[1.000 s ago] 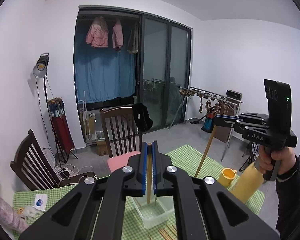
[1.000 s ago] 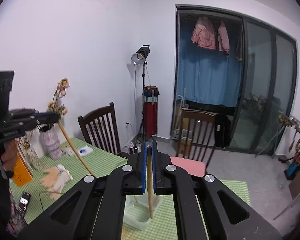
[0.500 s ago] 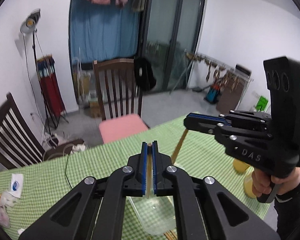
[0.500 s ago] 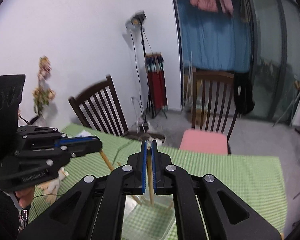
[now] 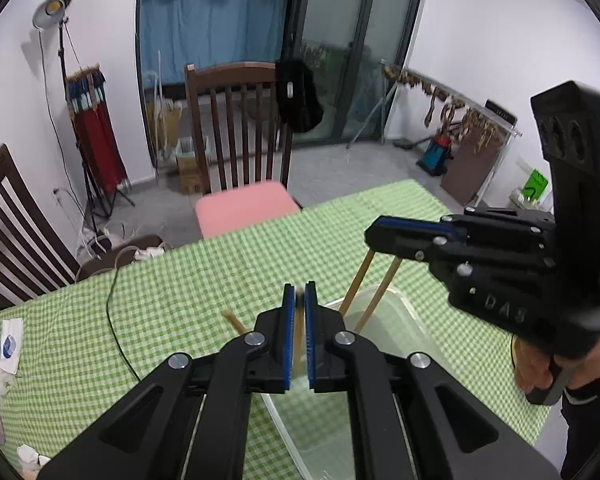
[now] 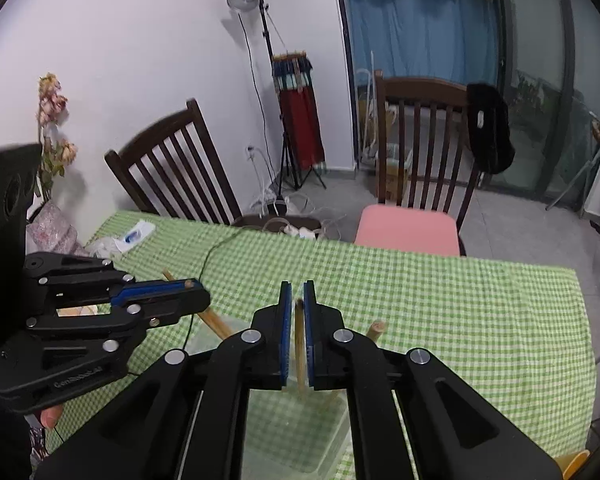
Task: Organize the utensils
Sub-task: 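Open both tools to drop the sticks into the container, then withdraw both open tools back toward the remaining sticks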
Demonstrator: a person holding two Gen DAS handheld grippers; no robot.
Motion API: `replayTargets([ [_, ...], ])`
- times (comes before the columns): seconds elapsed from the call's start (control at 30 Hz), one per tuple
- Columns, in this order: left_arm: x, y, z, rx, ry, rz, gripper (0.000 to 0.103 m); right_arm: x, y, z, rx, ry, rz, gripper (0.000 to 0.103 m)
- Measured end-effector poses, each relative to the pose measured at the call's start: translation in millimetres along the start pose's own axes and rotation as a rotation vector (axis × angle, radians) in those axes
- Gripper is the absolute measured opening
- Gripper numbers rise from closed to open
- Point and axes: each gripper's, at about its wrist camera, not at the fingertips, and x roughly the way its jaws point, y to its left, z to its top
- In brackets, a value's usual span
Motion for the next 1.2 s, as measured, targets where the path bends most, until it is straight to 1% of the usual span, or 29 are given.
replayTargets([
  [0.03, -7, 2, -3, -0.009, -0.027, 0.007, 0.008, -8, -1, 1, 0.007, -0.024, -0.009, 0.014],
  [0.1, -25, 7, -12, -0.053, -0.08, 0.009, 0.014, -25, -5, 1, 0.016, -0.066, -0.02, 0.036],
  [0.2, -53, 15, -35, -0.136, -0.142, 0.007, 0.015, -53, -8, -5, 0.002, -0.116, -0.047, 0.038],
  [0.23, -62, 17, -46, -0.154, -0.167, 0.005, 0.02, -61, -8, -9, 0.0, -0.127, -0.053, 0.038],
  [0.27, -71, 18, -57, -0.169, -0.192, 0.008, 0.025, -72, -8, -16, -0.006, -0.138, -0.059, 0.04],
  [0.3, -77, 19, -67, -0.184, -0.214, 0.021, 0.033, -79, -9, -23, -0.007, -0.145, -0.063, 0.045],
  [0.33, -81, 19, -76, -0.189, -0.226, 0.041, 0.034, -83, -9, -29, -0.011, -0.147, -0.071, 0.048],
  [0.37, -84, 18, -83, -0.182, -0.229, 0.057, 0.034, -90, -6, -38, -0.026, -0.144, -0.087, 0.05],
  [0.4, -87, 15, -93, -0.16, -0.227, 0.084, 0.034, -93, -4, -45, -0.036, -0.141, -0.1, 0.05],
  [0.5, -98, 8, -114, -0.15, -0.238, 0.128, 0.034, -105, 4, -64, -0.057, -0.144, -0.12, 0.051],
  [0.53, -101, 6, -118, -0.146, -0.244, 0.131, 0.037, -111, 8, -71, -0.062, -0.153, -0.126, 0.054],
  [0.57, -109, 0, -126, -0.135, -0.252, 0.134, 0.039, -118, 11, -78, -0.067, -0.167, -0.135, 0.06],
  [0.6, -115, -6, -134, -0.112, -0.26, 0.142, 0.043, -124, 15, -84, -0.073, -0.179, -0.143, 0.066],
  [0.63, -120, -12, -141, -0.088, -0.268, 0.156, 0.046, -128, 16, -87, -0.078, -0.188, -0.147, 0.067],
  [0.7, -133, -25, -157, -0.036, -0.284, 0.189, 0.047, -139, 23, -101, -0.095, -0.213, -0.161, 0.072],
  [0.77, -147, -32, -171, -0.027, -0.305, 0.211, 0.056, -148, 29, -113, -0.101, -0.234, -0.169, 0.075],
  [0.8, -156, -36, -182, -0.043, -0.33, 0.226, 0.065, -152, 31, -120, -0.101, -0.242, -0.174, 0.078],
  [0.83, -162, -37, -189, -0.053, -0.342, 0.23, 0.069, -156, 33, -125, -0.1, -0.249, -0.178, 0.079],
  [0.9, -173, -44, -207, -0.059, -0.352, 0.23, 0.069, -165, 38, -143, -0.097, -0.274, -0.176, 0.083],
  [0.97, -182, -52, -225, -0.045, -0.36, 0.235, 0.071, -169, 42, -157, -0.092, -0.282, -0.184, 0.084],
  [1.03, -189, -59, -240, -0.041, -0.382, 0.244, 0.077, -174, 47, -175, -0.082, -0.285, -0.195, 0.085],
  [1.07, -193, -63, -249, -0.043, -0.391, 0.243, 0.078, -176, 50, -185, -0.077, -0.29, -0.2, 0.085],
  [1.17, -198, -72, -272, -0.056, -0.399, 0.231, 0.083, -185, 60, -211, -0.069, -0.308, -0.241, 0.085],
  [1.2, -201, -76, -281, -0.063, -0.406, 0.227, 0.085, -189, 64, -221, -0.068, -0.32, -0.26, 0.087],
])
